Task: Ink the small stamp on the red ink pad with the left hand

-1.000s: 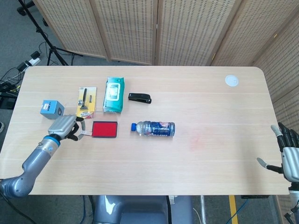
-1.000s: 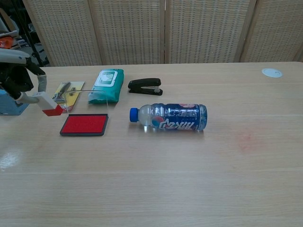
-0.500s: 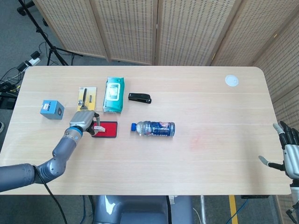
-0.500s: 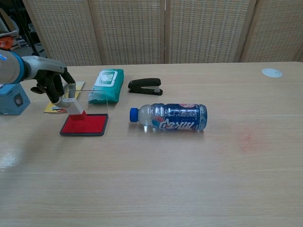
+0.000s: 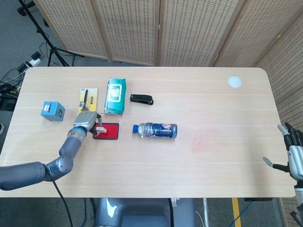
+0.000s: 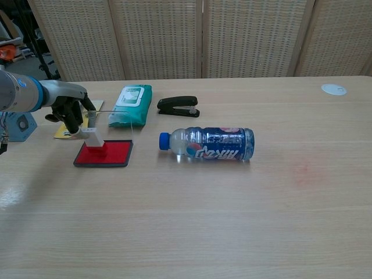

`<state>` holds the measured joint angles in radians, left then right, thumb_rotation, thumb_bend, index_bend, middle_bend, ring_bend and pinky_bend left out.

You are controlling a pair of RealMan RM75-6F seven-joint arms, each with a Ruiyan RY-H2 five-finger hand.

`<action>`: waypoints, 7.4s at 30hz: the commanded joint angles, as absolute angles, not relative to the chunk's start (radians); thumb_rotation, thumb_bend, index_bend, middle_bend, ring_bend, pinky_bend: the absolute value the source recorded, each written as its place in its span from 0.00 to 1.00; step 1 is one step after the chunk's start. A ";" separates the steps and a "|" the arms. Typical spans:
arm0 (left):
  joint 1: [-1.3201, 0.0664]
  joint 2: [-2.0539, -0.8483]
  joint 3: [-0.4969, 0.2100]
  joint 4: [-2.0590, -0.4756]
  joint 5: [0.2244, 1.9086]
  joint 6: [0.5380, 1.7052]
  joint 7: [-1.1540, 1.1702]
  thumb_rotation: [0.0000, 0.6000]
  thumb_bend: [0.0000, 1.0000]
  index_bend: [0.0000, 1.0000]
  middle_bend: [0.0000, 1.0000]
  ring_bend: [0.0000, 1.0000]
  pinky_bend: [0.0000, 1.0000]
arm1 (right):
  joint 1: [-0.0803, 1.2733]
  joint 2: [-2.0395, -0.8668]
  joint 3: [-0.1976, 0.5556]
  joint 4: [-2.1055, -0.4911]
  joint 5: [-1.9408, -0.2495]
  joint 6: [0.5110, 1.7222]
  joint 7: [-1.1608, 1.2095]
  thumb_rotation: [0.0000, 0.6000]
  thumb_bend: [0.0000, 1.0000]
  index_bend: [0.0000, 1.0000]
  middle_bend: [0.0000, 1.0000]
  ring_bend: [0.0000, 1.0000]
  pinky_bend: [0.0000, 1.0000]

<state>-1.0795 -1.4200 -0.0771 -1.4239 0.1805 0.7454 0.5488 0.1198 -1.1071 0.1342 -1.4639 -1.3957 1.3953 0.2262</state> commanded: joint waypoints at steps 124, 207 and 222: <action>-0.868 -1.284 0.088 -1.291 0.432 0.551 0.315 1.00 0.48 0.62 0.97 0.98 0.90 | 0.124 -1.127 0.117 -1.474 -1.415 1.397 0.168 1.00 0.00 0.00 0.00 0.00 0.00; -0.757 -1.083 0.045 -1.645 0.799 0.869 0.122 1.00 0.08 0.01 0.21 0.20 0.44 | 0.118 -1.113 0.116 -1.479 -1.423 1.410 0.196 1.00 0.00 0.00 0.00 0.00 0.00; -0.376 -1.111 0.046 -1.532 1.212 1.395 -0.157 1.00 0.00 0.00 0.00 0.00 0.00 | 0.107 -1.112 0.113 -1.494 -1.450 1.452 0.180 1.00 0.00 0.00 0.00 0.00 0.00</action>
